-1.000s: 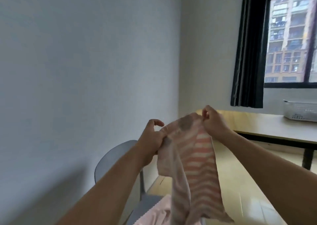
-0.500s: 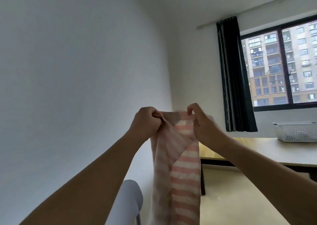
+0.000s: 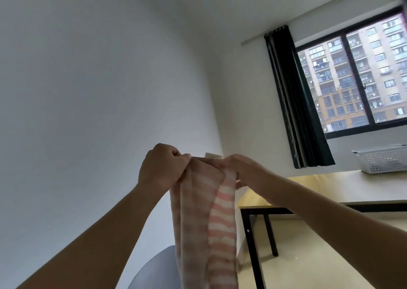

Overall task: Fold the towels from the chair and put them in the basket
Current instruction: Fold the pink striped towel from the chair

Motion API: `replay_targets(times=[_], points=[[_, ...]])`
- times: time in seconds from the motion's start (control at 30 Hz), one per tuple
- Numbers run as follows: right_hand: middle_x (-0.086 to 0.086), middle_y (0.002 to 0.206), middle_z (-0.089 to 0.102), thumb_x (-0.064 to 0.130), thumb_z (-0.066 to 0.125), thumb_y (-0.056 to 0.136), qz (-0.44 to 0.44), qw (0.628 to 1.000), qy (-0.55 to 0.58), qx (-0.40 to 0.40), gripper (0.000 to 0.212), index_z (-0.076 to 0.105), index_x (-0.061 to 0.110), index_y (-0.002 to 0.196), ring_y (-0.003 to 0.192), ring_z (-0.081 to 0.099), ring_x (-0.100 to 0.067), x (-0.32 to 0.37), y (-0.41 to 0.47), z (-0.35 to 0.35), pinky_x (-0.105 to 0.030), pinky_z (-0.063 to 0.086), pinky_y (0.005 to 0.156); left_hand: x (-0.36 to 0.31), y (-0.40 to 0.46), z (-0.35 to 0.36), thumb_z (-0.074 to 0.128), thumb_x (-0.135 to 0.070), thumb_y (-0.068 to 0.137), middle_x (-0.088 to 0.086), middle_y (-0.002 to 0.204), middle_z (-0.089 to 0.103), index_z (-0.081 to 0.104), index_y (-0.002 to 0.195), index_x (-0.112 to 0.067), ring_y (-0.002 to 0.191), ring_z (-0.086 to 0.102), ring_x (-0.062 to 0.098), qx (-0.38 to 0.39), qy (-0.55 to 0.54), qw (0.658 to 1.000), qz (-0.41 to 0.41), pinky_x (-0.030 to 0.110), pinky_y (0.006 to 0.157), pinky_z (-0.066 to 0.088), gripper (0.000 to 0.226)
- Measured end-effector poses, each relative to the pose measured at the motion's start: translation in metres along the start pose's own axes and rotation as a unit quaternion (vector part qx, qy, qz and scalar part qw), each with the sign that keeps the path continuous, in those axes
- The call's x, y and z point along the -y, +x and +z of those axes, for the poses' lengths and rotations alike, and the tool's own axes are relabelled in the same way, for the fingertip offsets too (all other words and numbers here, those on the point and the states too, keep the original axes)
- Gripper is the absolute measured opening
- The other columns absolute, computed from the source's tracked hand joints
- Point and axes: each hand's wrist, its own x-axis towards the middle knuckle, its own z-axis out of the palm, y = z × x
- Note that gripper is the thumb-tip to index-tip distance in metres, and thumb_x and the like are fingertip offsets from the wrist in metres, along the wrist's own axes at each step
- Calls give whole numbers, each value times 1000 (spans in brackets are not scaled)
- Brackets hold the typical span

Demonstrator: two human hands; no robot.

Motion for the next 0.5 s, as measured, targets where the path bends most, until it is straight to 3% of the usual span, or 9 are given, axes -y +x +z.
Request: replay_targets(times=[0.07,0.17,0.23,0.37,0.5], points=[[10,95,64,57,70,71,-13,994,-102,-25,48,61,15,92,83,61,-10,-5,-6,5,-39,53,82,-1,-4,-2,66,-32,82,1,47,64,64,54,-9,50,64,19,12,-23,1000,-11,36,64,59,37],[20,110,60,41,78,72,-42,984,-162,-63,37,61,22,98,92,60,0,-11,-11,11,-30,55,83,-1,-11,-4,67,-29,83,2,49,66,66,54,-8,49,65,18,30,-67,997,-32,37,66,60,36],[23,108,58,37,78,74,-44,983,-164,-66,35,61,19,99,92,59,2,-14,-11,15,-27,54,81,-1,-14,-6,66,-28,83,4,51,68,69,58,-6,52,67,21,42,-82,995,-37,38,67,60,33],[-5,94,66,38,73,78,-33,976,-196,-89,31,63,12,91,78,63,-19,-17,-10,19,-39,55,72,-2,-20,-11,67,-27,84,5,53,69,70,62,-5,53,69,23,55,-105,992,-44,36,64,60,32],[-22,78,59,27,58,87,-29,993,-93,-63,26,57,1,81,66,56,-33,-21,-12,17,-49,53,68,0,-26,-16,67,-29,86,6,55,70,69,69,-2,55,69,25,75,-100,991,-45,32,59,59,32]])
